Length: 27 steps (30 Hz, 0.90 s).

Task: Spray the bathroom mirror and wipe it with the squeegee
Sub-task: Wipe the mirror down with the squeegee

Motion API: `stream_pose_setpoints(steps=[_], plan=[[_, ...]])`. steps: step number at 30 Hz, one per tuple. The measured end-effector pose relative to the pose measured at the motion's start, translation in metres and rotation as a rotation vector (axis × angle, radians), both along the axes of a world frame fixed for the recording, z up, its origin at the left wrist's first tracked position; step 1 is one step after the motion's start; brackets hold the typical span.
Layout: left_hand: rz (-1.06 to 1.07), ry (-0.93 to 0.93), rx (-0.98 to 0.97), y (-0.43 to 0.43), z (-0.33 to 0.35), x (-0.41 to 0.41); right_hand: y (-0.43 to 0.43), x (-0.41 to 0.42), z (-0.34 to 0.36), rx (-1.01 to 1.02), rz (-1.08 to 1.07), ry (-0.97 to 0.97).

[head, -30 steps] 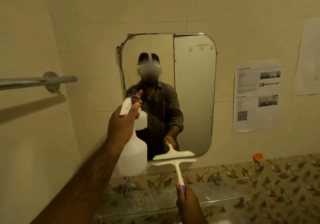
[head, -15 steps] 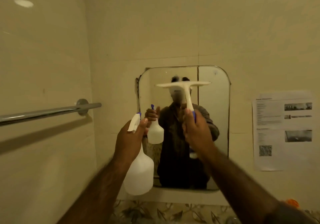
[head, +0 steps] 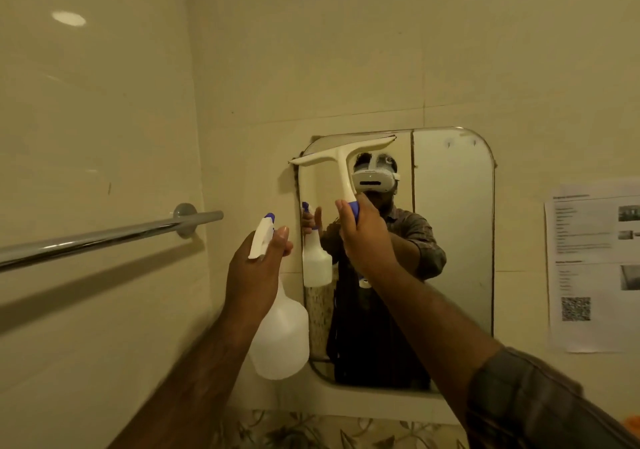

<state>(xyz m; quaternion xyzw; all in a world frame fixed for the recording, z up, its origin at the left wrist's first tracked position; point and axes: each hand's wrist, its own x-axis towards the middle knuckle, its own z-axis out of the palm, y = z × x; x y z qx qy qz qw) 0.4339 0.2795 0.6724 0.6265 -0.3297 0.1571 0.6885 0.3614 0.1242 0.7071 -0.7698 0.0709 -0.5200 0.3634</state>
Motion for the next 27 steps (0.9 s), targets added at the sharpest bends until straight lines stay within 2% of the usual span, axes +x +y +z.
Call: stream_pose_setpoints(steps=[4, 9, 17, 20, 22, 23, 24, 25, 27], plan=[[0.007, 0.006, -0.004, 0.004, -0.005, 0.014, 0.013, 0.004, -0.047, 0.057, 0.005, 0.014], [-0.020, 0.025, -0.010, 0.004, -0.015, 0.024, 0.030, -0.003, -0.139, 0.201, -0.023, 0.099], [-0.014, 0.057, 0.026, 0.003, -0.033, 0.020, 0.042, -0.021, -0.283, 0.327, -0.205, 0.491], [-0.030, 0.054, 0.034, 0.007, -0.037, 0.016, 0.048, -0.031, -0.313, 0.436, -0.177, 0.602], [-0.042, 0.051, 0.038, 0.011, -0.038, 0.012, 0.056, -0.038, -0.326, 0.645, -0.197, 0.543], [-0.045, 0.046, 0.046, 0.013, -0.039, 0.011, 0.056, -0.049, -0.340, 0.654, -0.213, 0.551], [-0.052, 0.040, 0.058, 0.014, -0.039, 0.009, 0.055, -0.065, -0.338, 0.686, -0.201, 0.589], [-0.062, 0.030, 0.071, 0.015, -0.039, 0.007, 0.054, -0.070, -0.330, 0.659, -0.322, 0.635], [-0.097, 0.003, 0.081, 0.016, -0.033, 0.003, 0.060, -0.070, -0.288, 0.656, -0.293, 0.519]])
